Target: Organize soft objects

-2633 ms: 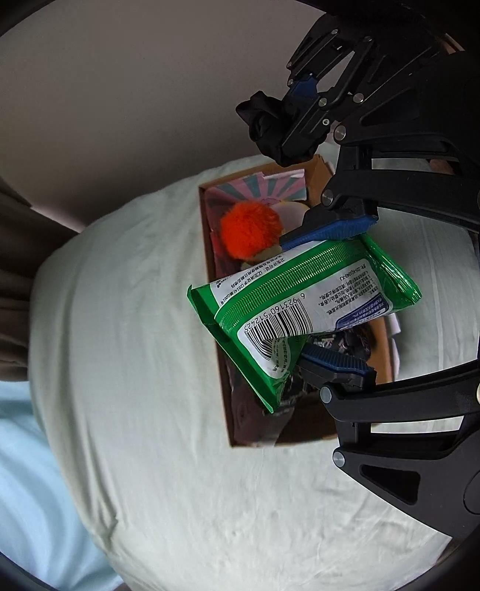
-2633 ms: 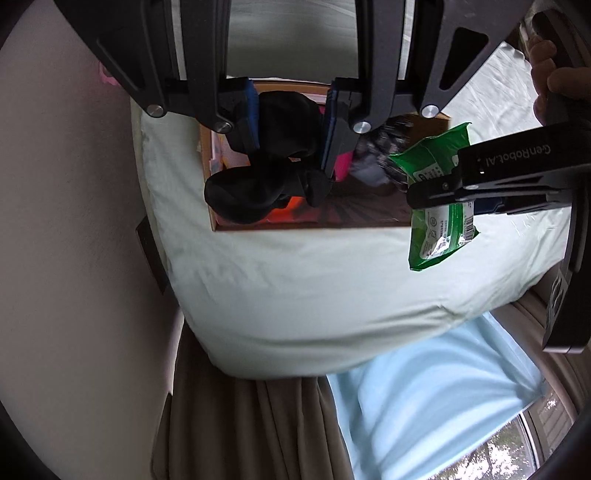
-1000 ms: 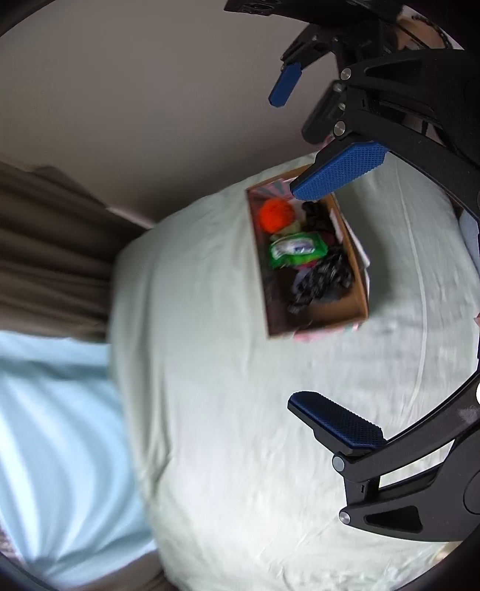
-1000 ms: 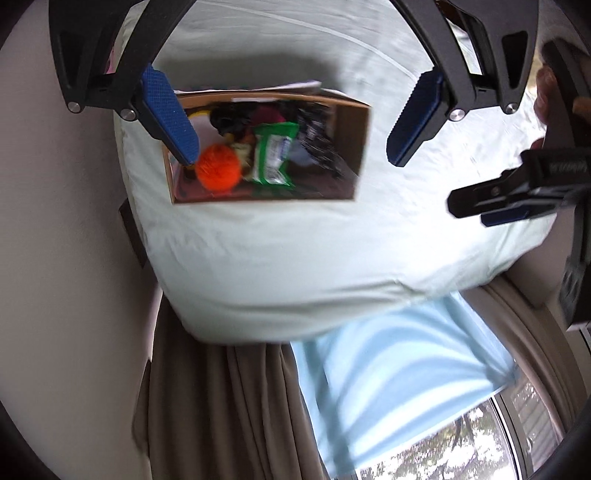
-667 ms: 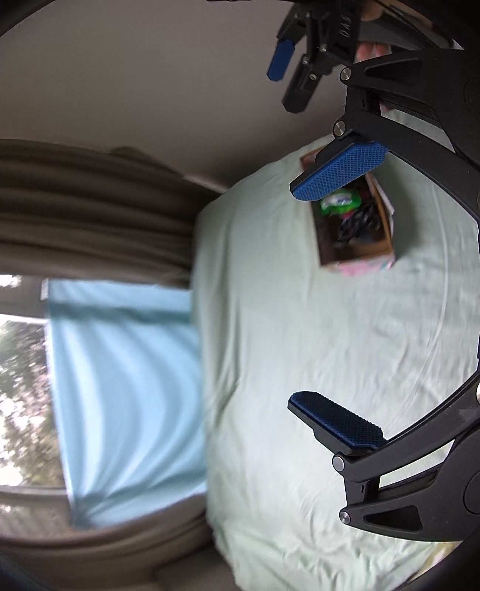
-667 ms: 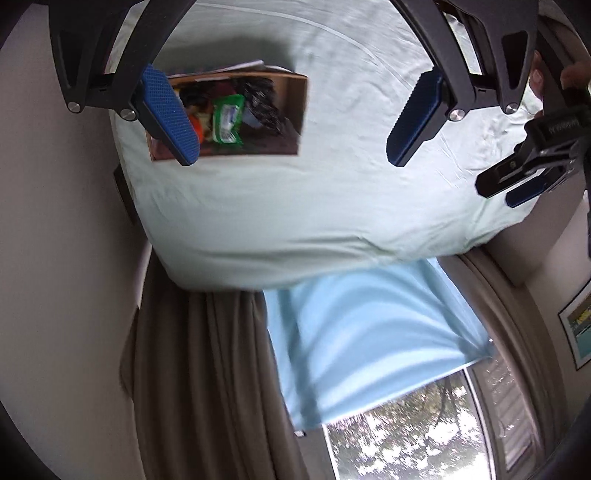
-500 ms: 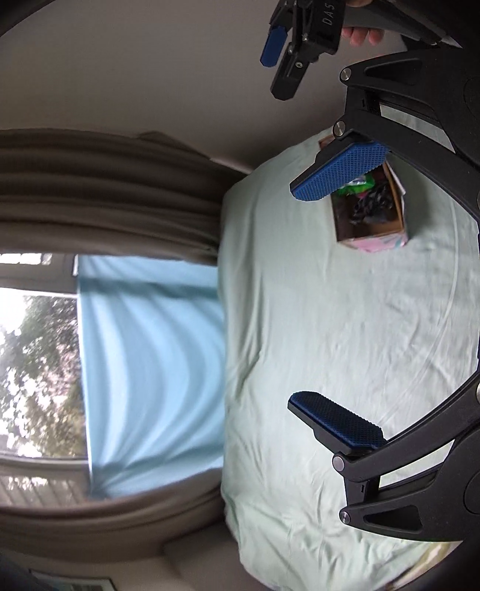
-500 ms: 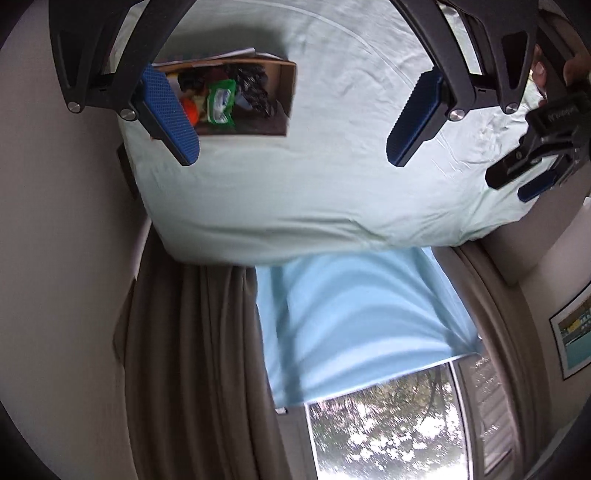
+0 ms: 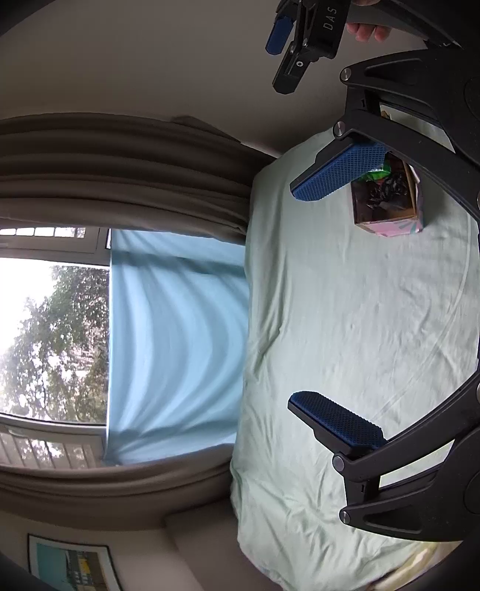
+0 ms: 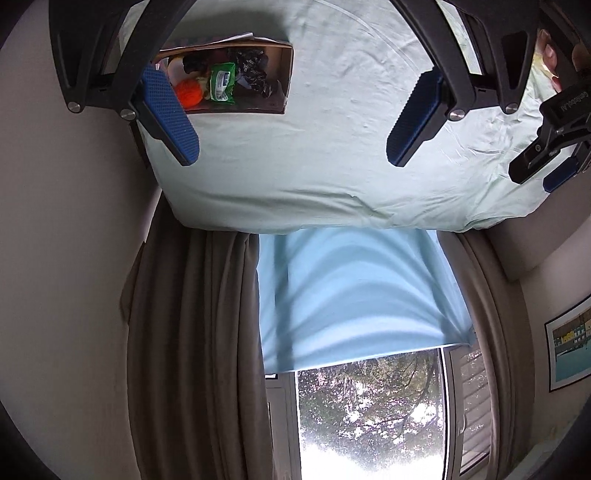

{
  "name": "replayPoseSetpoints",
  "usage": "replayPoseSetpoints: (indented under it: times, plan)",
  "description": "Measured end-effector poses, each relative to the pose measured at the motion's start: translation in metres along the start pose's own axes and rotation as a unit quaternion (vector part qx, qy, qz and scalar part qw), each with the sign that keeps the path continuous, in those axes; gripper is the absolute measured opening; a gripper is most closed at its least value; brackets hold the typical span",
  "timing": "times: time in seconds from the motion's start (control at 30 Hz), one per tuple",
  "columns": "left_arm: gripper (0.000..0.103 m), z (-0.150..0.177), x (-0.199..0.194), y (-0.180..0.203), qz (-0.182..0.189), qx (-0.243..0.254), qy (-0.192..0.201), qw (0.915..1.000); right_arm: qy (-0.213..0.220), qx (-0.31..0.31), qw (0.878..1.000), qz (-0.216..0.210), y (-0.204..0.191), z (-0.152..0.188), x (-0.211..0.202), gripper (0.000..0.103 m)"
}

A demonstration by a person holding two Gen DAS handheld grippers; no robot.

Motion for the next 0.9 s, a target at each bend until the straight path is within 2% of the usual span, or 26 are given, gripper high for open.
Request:
replayPoseSetpoints:
  times: [0.43, 0.9]
  plan:
    - [0.103, -0.001, -0.012, 0.007, 0.005, 0.009, 0.013, 0.9999, 0.024, -0.006, 0.999, 0.025, 0.000, -0.004, -0.016, 0.101]
    - [0.103, -0.001, -0.024, 0.012, 0.004, 0.016, 0.024, 0.9996, 0.030, 0.000, 0.999, 0.027, 0.002, -0.002, -0.025, 0.101]
Point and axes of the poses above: each gripper's, at about its wrist camera, not at the fingertips, and x roughly the way its jaws point, y to its right, z to its underside, the point moved 1 cm from there along x, roughly the way its jaws point, and after that the axes turned 5 degrees about y, right-handed, at the moved point
